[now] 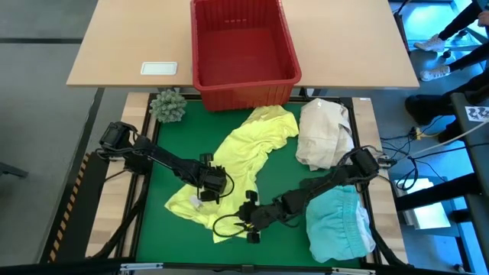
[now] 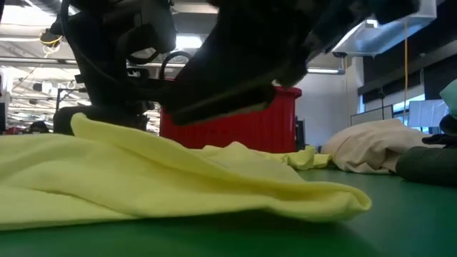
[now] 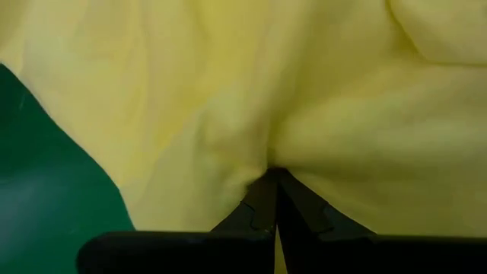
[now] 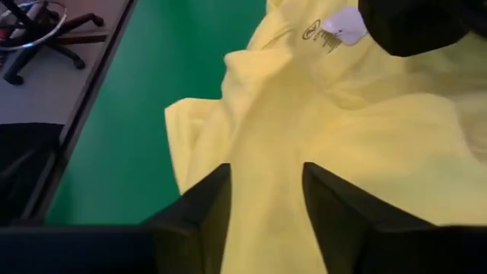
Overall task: Fold Laundry from Bin
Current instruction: Fold the yellow shirt
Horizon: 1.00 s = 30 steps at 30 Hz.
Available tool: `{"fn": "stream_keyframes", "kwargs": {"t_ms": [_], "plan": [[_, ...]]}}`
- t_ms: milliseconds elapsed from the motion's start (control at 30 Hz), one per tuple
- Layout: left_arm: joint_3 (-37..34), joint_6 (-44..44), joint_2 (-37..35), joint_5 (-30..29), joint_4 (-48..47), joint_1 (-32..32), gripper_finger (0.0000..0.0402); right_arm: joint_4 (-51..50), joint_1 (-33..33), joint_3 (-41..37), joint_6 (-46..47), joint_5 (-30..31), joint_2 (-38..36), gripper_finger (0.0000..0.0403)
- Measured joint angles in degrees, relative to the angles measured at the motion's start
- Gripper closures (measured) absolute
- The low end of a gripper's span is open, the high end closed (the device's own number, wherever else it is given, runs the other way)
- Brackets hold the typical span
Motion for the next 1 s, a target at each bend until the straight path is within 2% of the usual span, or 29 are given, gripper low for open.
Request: {"fn": "stream_keyframes", "kwargs": {"t_ms": [167,300,700,1000], "plan": [[0.00,0.02,0.04,0.31,2.34,0.00,0.0399,5.03,-1.07,-0.04,0.02,-3.24,1.60,0.0198],[0.00,0.48,0.11,0.72,7.01,0.00,0.0399,7.57,-1.04,-0.04,-0.87,-3.42,2.03,0.0179],[-0.13,0.02,0.33,1.33,15.30,2.60,0.0399,7.68,-0.91,-0.04,-0.08,-2.74,2.05,0.0173],[-0.13,1.75,0.31,0.61,15.40,5.75,0.0399,7.26,-0.89,-0.04,0.22,-3.56,2.05,0.0173]]}}
